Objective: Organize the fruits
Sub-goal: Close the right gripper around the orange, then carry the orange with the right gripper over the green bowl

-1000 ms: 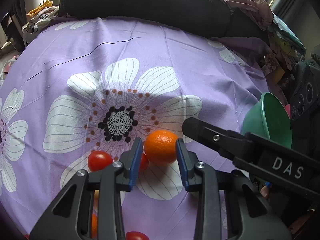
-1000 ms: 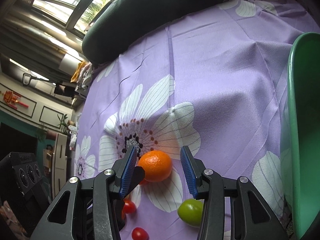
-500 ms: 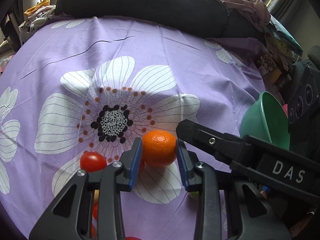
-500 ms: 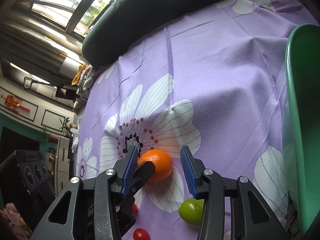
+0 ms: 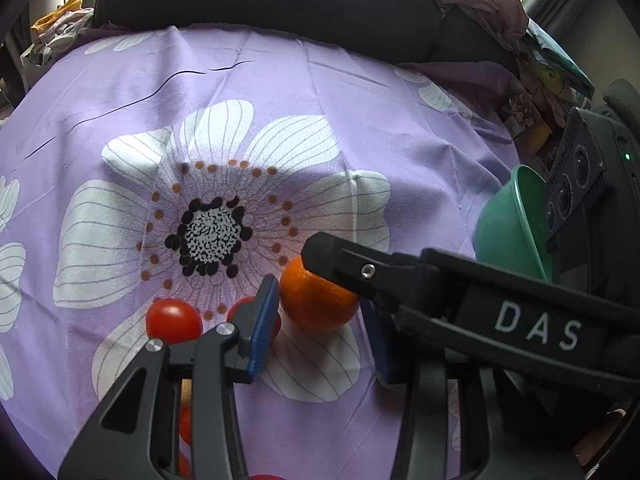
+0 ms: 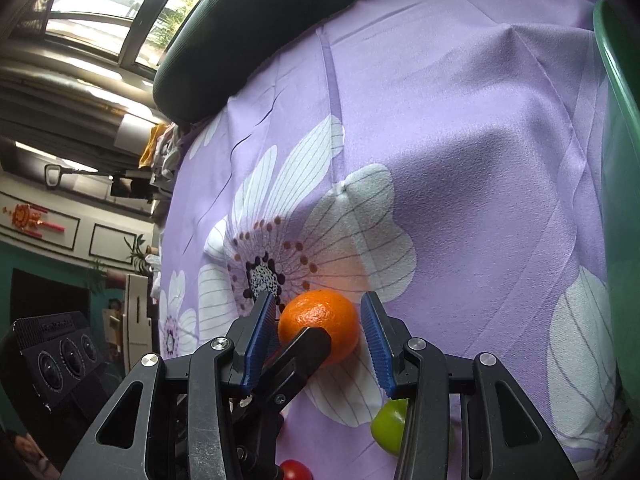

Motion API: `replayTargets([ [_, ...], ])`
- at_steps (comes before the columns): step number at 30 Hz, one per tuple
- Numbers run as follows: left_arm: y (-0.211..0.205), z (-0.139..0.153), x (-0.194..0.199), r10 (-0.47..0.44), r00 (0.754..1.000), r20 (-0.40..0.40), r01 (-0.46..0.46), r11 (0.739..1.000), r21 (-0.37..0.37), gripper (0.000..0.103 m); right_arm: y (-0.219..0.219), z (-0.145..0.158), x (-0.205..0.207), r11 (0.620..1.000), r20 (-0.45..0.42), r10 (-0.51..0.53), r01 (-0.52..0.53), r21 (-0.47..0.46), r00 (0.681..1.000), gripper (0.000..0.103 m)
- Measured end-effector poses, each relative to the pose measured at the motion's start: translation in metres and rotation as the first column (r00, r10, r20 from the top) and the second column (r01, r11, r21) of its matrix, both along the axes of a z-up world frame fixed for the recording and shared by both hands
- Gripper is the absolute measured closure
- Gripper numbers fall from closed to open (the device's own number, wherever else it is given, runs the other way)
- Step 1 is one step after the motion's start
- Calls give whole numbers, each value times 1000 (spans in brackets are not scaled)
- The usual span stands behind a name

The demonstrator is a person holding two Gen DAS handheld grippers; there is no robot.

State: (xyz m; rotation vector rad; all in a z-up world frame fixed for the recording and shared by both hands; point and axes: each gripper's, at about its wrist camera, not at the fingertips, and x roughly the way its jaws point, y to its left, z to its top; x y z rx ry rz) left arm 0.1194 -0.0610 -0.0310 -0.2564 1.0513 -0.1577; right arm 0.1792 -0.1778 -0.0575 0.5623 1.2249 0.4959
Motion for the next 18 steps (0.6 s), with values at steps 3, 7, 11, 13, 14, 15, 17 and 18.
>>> replayTargets([
  [3, -7, -2, -2, -25, 1000, 3, 25, 999, 38, 58, 3, -4, -1, 999, -17, 4, -5, -36, 1000, 56],
  [7, -7, -7, -2, -14, 1000, 3, 14, 999, 43, 57, 0, -10, -2, 1000, -43, 2, -2, -2, 999, 56],
  [11, -5, -8, -4, -10, 1000, 12, 9, 999, 35, 58, -1, -11, -4, 1000, -39, 0, 0, 10, 999, 56],
  [13, -6, -5, -6, -12, 1000, 14, 11, 999, 34, 58, -1, -8, -6, 1000, -32, 6, -6, -1, 999, 56],
  [14, -7, -3, -8, -12, 1000, 23, 11, 999, 39, 59, -2, -6, -7, 1000, -26, 6, -6, 1, 1000, 56],
  [15, -8, 0, -10, -12, 999, 34, 10, 999, 44, 59, -4, -3, -9, 1000, -17, 6, -6, 7, 1000, 56],
  [17, -11, 6, -14, -11, 998, 65, 8, 999, 46, 59, -7, 2, -12, 1000, 7, 1, -2, 17, 1000, 56],
  [18, -14, 9, -18, -12, 996, 87, 8, 999, 43, 59, -10, 6, -15, 1000, 19, -8, 8, 20, 1000, 56],
])
